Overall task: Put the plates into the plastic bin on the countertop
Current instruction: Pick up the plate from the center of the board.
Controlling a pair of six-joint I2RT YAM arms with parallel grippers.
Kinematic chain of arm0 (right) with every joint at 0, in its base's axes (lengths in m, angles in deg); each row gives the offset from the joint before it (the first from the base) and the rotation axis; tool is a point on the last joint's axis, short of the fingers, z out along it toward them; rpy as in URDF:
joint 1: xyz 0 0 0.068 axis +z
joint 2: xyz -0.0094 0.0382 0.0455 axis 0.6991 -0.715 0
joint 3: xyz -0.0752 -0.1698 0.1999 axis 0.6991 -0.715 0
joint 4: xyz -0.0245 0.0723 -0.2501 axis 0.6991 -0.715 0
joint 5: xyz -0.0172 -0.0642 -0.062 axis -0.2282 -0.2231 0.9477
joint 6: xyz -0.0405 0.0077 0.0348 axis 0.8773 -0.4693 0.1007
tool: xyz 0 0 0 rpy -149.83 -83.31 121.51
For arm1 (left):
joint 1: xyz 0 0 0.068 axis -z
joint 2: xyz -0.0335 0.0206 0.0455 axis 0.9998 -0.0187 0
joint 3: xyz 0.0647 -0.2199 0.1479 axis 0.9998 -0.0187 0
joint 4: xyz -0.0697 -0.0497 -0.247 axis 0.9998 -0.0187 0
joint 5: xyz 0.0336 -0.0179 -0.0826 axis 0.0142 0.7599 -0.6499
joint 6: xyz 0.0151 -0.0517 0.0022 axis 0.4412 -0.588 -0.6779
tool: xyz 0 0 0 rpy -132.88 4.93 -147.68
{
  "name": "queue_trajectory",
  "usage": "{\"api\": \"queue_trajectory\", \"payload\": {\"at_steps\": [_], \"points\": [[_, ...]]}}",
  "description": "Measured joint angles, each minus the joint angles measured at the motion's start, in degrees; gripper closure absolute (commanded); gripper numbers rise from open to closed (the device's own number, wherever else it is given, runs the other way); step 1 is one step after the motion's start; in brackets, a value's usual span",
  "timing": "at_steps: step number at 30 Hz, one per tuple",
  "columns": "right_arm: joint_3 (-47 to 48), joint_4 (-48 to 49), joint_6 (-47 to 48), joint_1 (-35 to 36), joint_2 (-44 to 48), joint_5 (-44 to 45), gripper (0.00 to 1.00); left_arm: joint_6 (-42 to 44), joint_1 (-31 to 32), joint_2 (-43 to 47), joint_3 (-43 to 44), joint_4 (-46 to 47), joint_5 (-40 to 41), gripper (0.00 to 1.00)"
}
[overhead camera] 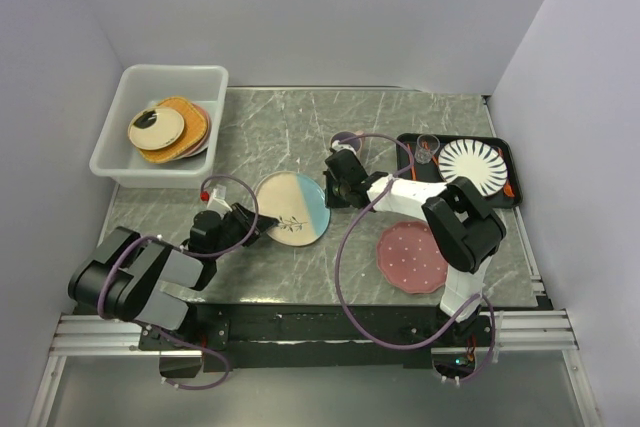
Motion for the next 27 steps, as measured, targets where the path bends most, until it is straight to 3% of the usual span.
{"api": "queue_trajectory", "payload": {"at_steps": [18, 22, 27], "points": [[-0.3, 0.3, 0.0, 0.0, 0.3, -0.4, 0.96, 1.9, 0.4, 4.2, 0.8, -5.8, 1.0, 0.99], [-1.4, 0.5, 0.0, 0.0, 1.2, -1.2, 0.90, 3.4, 0.5, 6.5, 0.9, -8.3, 1.3, 0.99], [-2.6, 0.6, -0.1, 0.2, 2.1, -2.6, 0.68, 5.0, 1.0, 9.2, 1.3, -11.4, 1.7, 0.99]]}}
